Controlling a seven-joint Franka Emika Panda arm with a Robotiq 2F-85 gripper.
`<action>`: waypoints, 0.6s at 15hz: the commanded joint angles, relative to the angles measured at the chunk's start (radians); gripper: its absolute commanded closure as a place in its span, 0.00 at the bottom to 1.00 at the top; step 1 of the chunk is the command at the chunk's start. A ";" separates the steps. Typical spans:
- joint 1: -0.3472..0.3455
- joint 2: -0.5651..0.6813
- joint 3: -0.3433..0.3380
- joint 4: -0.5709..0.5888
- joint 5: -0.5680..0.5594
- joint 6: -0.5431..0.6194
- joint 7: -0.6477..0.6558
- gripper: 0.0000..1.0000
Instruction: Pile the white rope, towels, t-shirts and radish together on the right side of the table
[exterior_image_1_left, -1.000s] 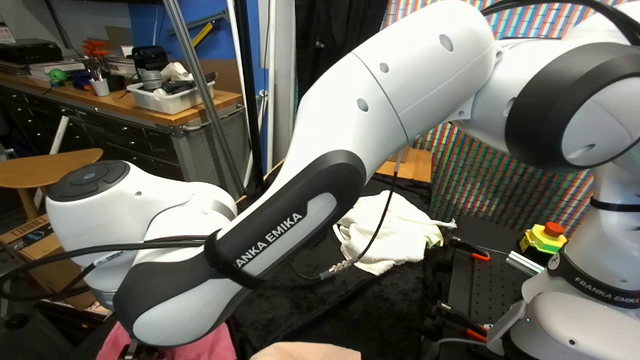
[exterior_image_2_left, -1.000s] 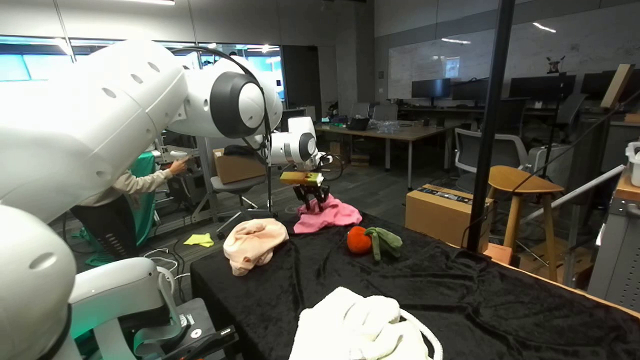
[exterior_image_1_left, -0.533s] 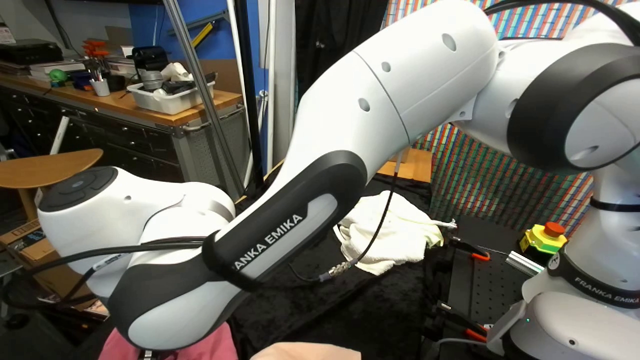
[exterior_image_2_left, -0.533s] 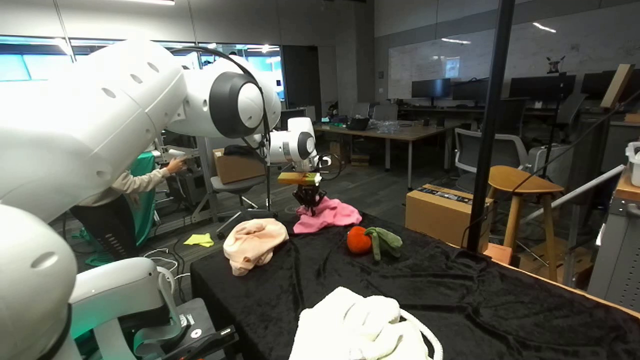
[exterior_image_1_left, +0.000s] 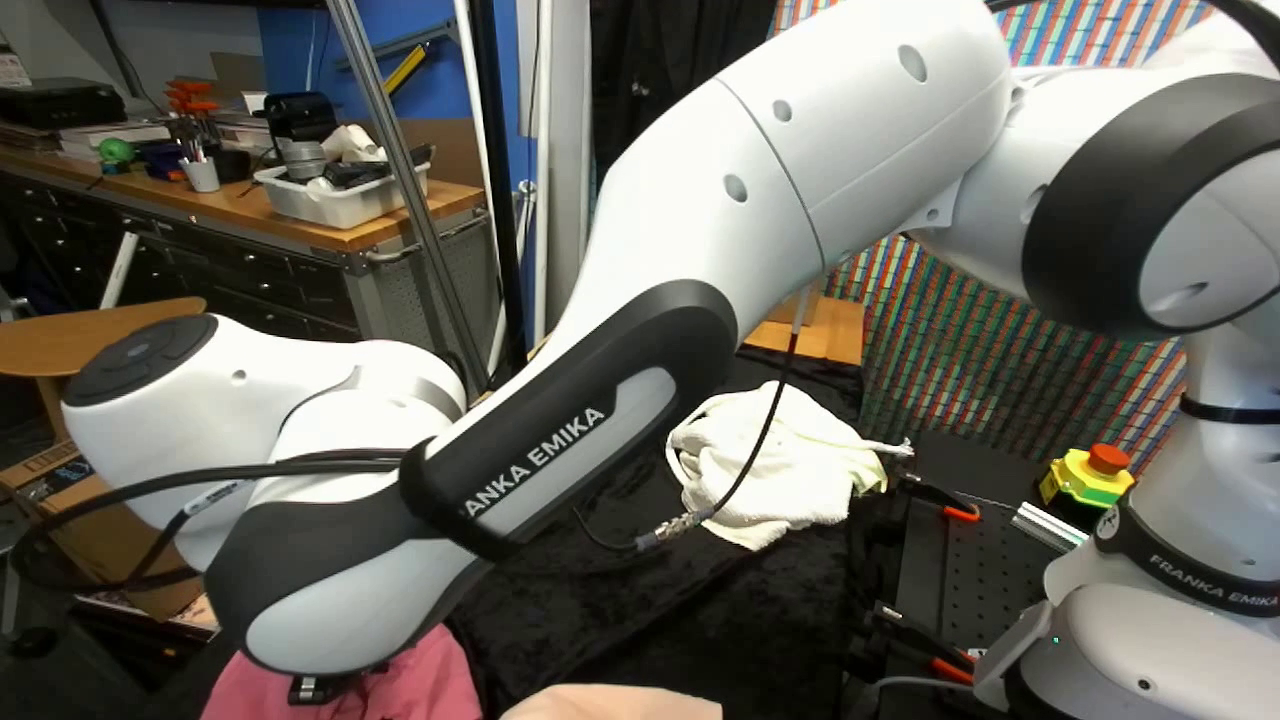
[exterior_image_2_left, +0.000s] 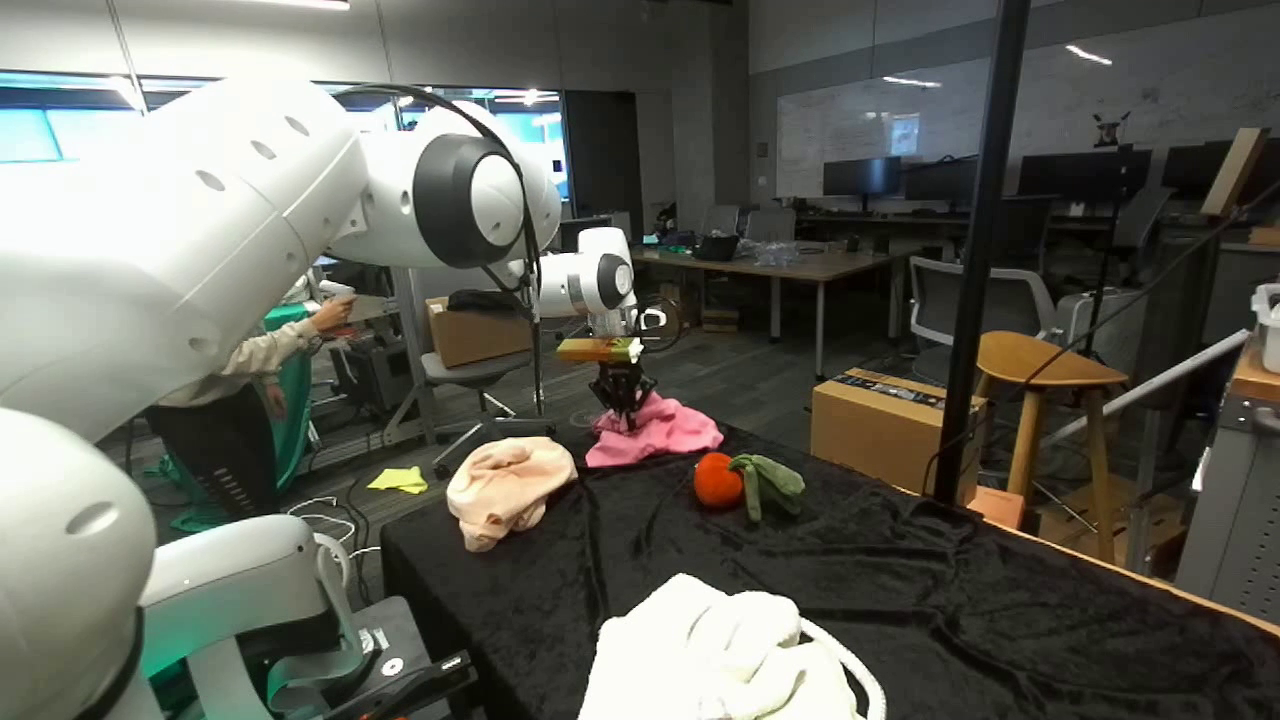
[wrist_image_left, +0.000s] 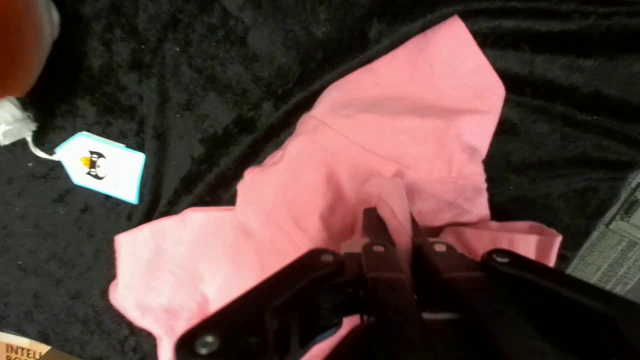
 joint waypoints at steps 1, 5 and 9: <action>0.007 -0.096 -0.037 -0.074 -0.017 -0.022 0.065 0.90; 0.008 -0.232 -0.080 -0.222 -0.020 0.008 0.145 0.90; 0.005 -0.382 -0.125 -0.405 -0.022 0.034 0.231 0.90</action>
